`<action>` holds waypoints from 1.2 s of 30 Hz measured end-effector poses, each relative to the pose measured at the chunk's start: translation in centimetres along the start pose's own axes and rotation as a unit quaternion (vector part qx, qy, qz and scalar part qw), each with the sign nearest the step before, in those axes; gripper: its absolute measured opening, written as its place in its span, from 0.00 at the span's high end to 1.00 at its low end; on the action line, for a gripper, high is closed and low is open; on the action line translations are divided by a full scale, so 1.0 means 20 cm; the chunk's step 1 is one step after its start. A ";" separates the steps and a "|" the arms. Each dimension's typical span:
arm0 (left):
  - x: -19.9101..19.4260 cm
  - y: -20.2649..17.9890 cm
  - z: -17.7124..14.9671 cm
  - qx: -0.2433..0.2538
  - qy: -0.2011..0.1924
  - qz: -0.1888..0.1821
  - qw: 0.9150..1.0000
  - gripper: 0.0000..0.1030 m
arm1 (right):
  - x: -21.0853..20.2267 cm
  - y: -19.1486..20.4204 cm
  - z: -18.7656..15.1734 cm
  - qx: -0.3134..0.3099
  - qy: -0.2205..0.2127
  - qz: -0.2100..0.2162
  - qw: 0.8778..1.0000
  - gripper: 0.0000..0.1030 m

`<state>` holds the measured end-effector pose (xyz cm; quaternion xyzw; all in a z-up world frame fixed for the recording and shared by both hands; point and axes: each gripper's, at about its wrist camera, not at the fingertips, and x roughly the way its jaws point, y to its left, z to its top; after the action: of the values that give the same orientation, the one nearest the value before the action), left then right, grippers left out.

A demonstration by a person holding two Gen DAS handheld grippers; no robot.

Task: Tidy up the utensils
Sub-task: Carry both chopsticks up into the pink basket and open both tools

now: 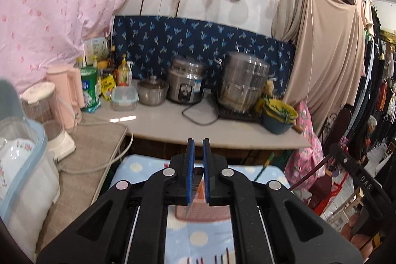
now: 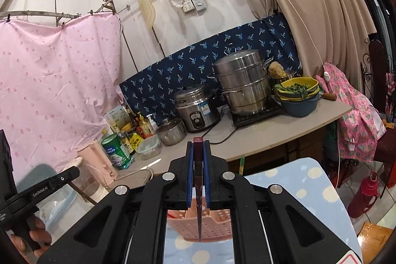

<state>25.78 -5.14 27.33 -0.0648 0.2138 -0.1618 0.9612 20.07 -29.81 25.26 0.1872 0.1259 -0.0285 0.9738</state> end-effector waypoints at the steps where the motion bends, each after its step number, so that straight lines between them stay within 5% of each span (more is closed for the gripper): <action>1: 0.02 -0.01 0.04 -0.001 -0.009 0.000 1.000 0.94 | 0.04 0.01 0.02 -0.001 -0.003 0.000 1.000 0.94; 10: 0.21 -0.03 0.20 -0.005 -0.040 0.000 0.999 0.94 | 0.31 0.01 0.07 -0.003 0.003 0.000 1.000 0.94; 22: 0.40 -0.01 0.21 -0.011 -0.037 -0.007 0.999 0.94 | 0.56 -0.07 -0.17 -0.002 0.063 -0.010 0.998 0.94; 36: 0.60 0.05 0.06 -0.023 0.007 0.004 1.000 0.94 | 0.65 -0.09 -0.32 -0.013 0.098 -0.011 0.995 0.93</action>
<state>36.84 -8.10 23.54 -0.0848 0.2243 -0.1532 0.9587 30.85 -29.29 15.52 0.1752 0.2236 -0.0190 0.9586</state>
